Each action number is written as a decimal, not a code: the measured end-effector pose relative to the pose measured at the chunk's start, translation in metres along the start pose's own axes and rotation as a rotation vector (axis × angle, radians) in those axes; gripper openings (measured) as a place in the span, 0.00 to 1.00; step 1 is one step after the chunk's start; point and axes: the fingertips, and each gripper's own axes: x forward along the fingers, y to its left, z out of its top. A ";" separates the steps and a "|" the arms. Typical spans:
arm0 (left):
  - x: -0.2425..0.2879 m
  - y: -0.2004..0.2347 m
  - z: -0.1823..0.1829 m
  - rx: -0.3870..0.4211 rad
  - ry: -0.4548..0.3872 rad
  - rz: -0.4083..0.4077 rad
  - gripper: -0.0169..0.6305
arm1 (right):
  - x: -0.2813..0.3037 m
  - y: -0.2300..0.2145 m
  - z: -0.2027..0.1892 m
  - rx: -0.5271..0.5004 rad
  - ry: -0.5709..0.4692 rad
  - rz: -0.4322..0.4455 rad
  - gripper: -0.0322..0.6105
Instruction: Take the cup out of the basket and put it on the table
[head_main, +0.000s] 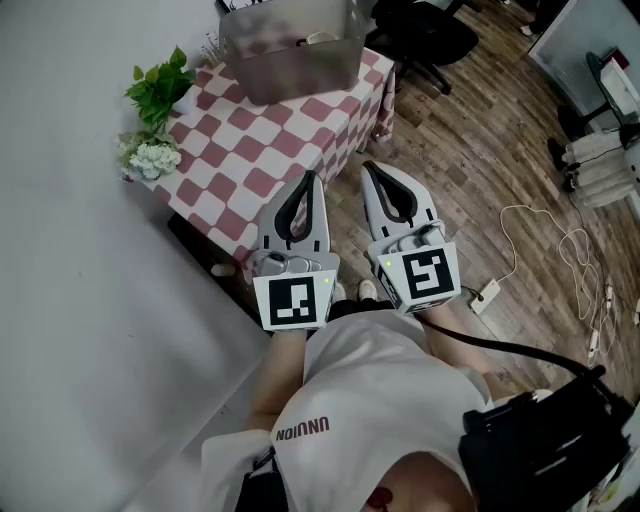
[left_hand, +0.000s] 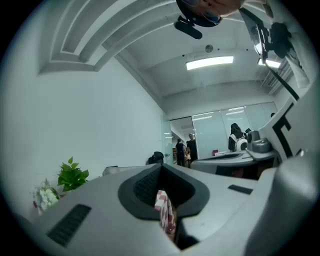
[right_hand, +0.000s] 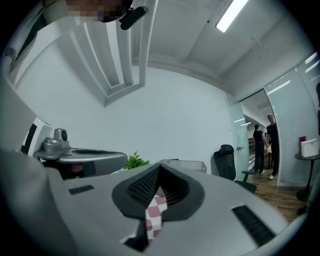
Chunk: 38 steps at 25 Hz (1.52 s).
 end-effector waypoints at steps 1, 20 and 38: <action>0.000 0.001 0.000 -0.001 -0.001 0.002 0.05 | 0.001 0.002 0.001 -0.005 -0.003 0.006 0.08; -0.002 0.013 -0.002 -0.049 -0.002 -0.031 0.05 | 0.009 0.003 0.000 0.044 -0.009 -0.043 0.08; 0.065 0.038 -0.021 -0.001 0.025 -0.048 0.05 | 0.076 -0.042 0.008 0.053 -0.053 -0.018 0.08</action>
